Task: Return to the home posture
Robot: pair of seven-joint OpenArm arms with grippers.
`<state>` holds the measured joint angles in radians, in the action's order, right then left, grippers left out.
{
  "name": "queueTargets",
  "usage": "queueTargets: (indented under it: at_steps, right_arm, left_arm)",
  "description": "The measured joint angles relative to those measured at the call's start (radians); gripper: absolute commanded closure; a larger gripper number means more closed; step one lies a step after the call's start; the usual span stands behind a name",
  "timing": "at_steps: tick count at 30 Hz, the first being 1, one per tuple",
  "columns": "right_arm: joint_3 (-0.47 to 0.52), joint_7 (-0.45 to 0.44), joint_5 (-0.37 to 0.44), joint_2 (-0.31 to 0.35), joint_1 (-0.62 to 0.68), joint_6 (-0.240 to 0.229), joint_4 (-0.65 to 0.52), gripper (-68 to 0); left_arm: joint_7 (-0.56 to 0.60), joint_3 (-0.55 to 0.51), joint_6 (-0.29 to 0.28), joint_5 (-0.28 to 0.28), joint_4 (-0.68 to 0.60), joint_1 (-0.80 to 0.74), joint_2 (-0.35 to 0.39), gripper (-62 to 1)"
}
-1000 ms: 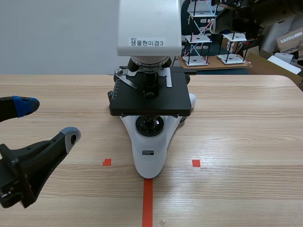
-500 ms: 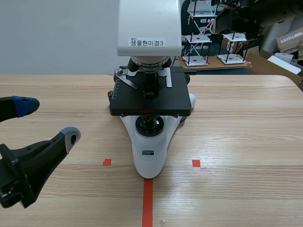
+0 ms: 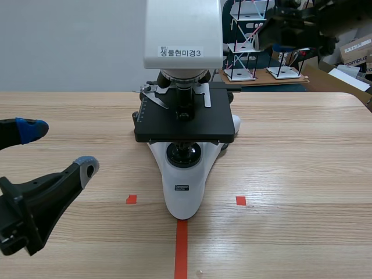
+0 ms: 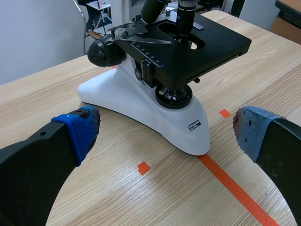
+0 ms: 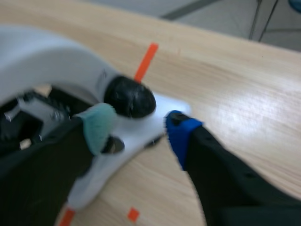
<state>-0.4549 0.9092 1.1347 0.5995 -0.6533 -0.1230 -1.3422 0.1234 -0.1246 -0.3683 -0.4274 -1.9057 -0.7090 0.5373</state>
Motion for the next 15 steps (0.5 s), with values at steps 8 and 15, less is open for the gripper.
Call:
queueTargets:
  at_steps: [8, 15]
  right_arm:
    - [0.076, 0.04, 0.267, 0.193, 0.016, -0.05, -0.169, -44.5]
    - [0.173, -0.24, 0.269, 0.468, 0.22, -0.045, -0.523, -43.9]
  left_arm:
    - [0.0, 0.0, 0.0, 0.0, 0.0, 0.0, 0.0, -59.6]
    - [0.0, 0.0, 0.0, 0.0, 0.0, 0.0, 0.0, -59.6]
